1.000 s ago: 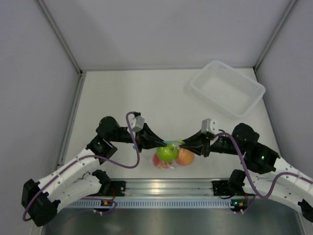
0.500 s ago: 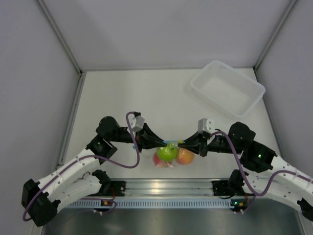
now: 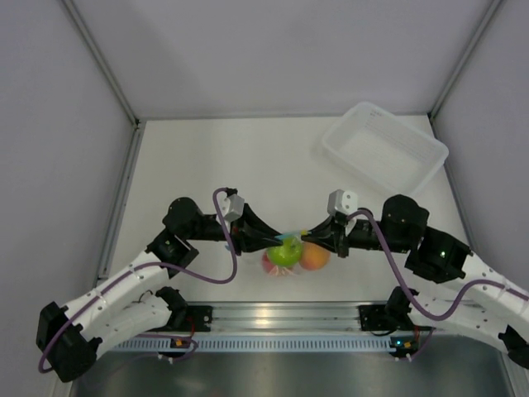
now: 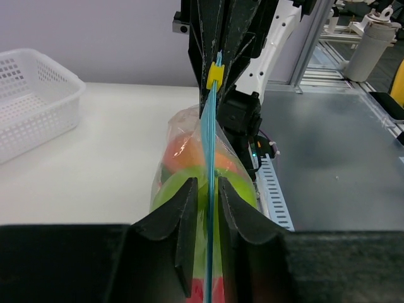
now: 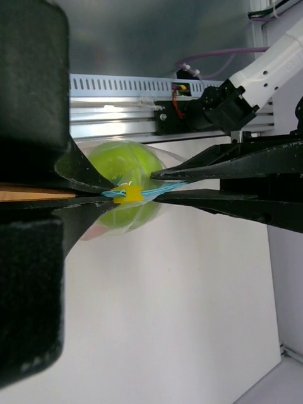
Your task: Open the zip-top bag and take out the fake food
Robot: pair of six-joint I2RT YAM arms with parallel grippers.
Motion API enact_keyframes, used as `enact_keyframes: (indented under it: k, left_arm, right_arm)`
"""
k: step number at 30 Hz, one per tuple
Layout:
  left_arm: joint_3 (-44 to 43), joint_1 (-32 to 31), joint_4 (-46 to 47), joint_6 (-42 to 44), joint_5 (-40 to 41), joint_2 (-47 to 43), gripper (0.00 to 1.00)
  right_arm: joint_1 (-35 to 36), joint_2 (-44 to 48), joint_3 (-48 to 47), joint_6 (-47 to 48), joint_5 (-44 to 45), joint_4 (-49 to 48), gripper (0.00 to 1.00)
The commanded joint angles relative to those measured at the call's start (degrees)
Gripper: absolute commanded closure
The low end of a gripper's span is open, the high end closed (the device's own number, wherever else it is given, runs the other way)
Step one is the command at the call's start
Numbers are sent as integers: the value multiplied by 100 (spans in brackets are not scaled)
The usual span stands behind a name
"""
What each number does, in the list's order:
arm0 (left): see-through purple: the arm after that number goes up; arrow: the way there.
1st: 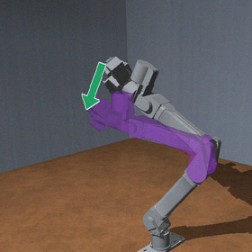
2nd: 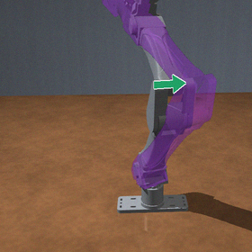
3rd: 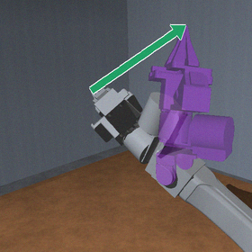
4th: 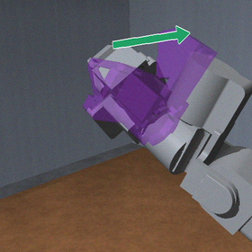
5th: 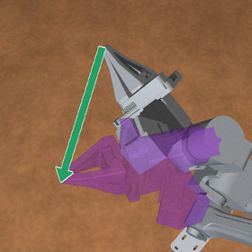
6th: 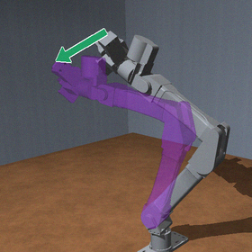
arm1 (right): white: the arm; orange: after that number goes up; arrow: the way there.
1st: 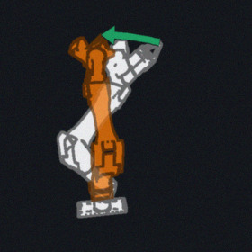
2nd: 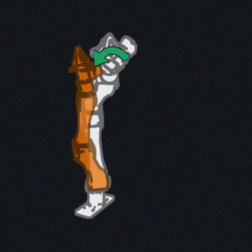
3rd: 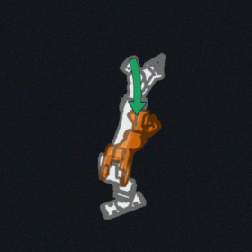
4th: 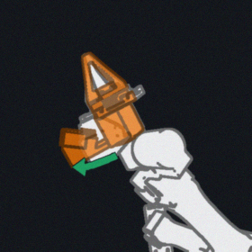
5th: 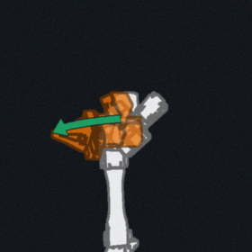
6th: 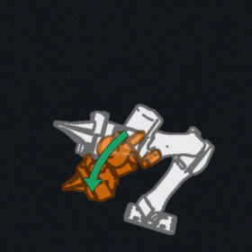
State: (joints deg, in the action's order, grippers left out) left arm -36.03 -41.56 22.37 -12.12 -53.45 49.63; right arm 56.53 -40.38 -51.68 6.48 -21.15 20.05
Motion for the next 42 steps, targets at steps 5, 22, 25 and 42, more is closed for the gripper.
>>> enact_keyframes:
  k: [5, 22, 25, 42]
  left_arm:
    - [-167, -10, 259, 157, 63, 301, 50]
    - [-572, -150, 250, 307, 221, 688, 50]
    - [-642, -221, 250, 324, 247, 759, 62]
    - [-686, -476, 250, 394, 397, 1023, 100]
  right_arm:
    - [60, -944, -1124, 362, 84, 1008, 100]
    - [104, -1938, -1951, 670, 181, 2389, 100]
    - [104, -1947, -1969, 662, 207, 2345, 100]
    - [104, -1640, -1732, 565, 726, 1941, 100]
